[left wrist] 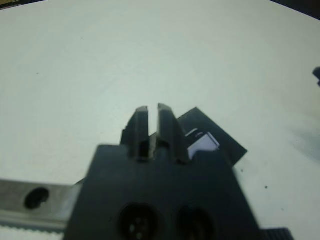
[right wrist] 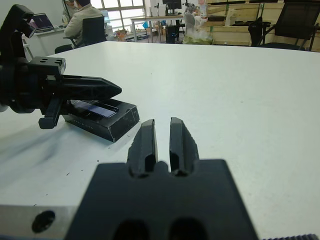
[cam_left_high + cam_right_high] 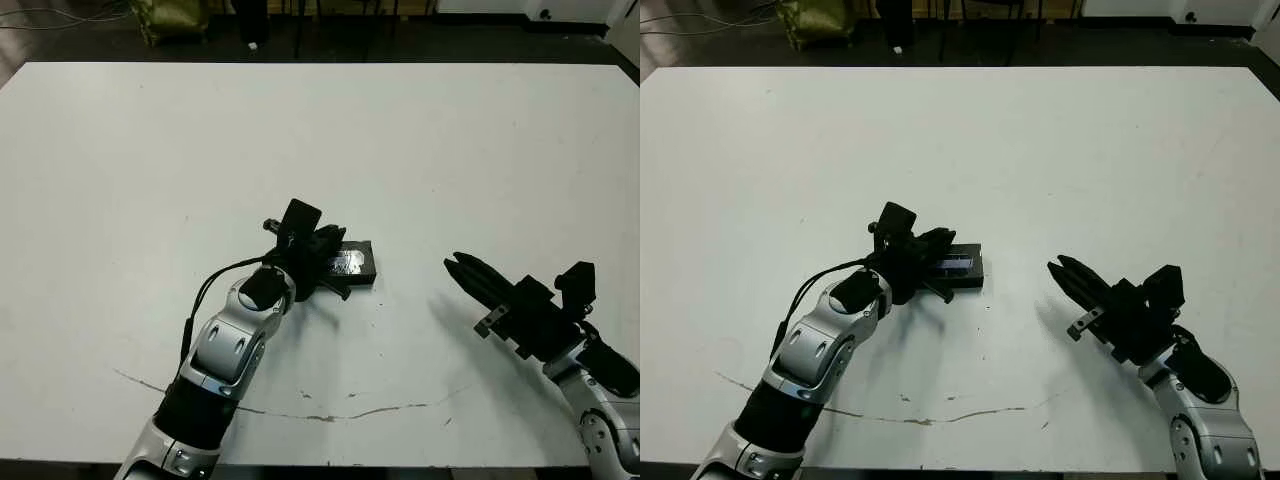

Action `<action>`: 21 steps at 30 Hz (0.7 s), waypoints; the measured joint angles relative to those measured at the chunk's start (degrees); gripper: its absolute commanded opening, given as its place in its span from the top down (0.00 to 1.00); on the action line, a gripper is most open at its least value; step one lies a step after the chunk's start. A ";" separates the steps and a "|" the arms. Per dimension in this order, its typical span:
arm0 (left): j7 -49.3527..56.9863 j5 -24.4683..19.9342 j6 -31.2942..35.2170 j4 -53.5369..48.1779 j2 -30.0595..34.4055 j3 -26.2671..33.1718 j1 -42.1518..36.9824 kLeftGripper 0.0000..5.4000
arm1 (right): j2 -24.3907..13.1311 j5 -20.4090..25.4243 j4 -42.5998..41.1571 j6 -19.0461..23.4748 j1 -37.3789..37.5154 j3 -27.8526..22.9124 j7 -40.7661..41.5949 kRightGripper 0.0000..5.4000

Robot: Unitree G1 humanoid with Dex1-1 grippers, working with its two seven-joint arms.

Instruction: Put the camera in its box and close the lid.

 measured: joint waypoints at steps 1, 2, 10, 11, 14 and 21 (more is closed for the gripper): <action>0.01 0.06 0.00 -0.02 0.00 -0.06 0.00 1.00 | 0.00 0.00 0.00 0.01 0.02 0.00 -0.08 1.00; 0.04 0.07 0.09 -0.02 -0.01 -0.01 0.00 1.00 | -0.01 -0.05 -0.03 0.02 0.05 0.00 -0.22 1.00; 0.24 -2.86 -1.93 -2.22 -0.82 3.80 2.69 1.00 | 1.35 -0.11 -1.75 -0.85 0.43 -0.40 -2.92 1.00; 0.17 -3.73 -1.99 -3.83 -0.82 4.76 3.78 1.00 | 1.75 0.15 -3.57 -0.84 0.75 -0.72 -4.09 1.00; -0.99 -6.76 -2.04 -10.04 0.67 8.02 8.08 1.00 | 3.41 3.42 -11.00 1.14 1.59 -2.26 -8.70 1.00; -1.09 -13.32 -7.62 -24.13 4.56 20.79 10.73 1.00 | 2.74 3.33 -13.96 5.42 -0.96 -5.96 -16.60 1.00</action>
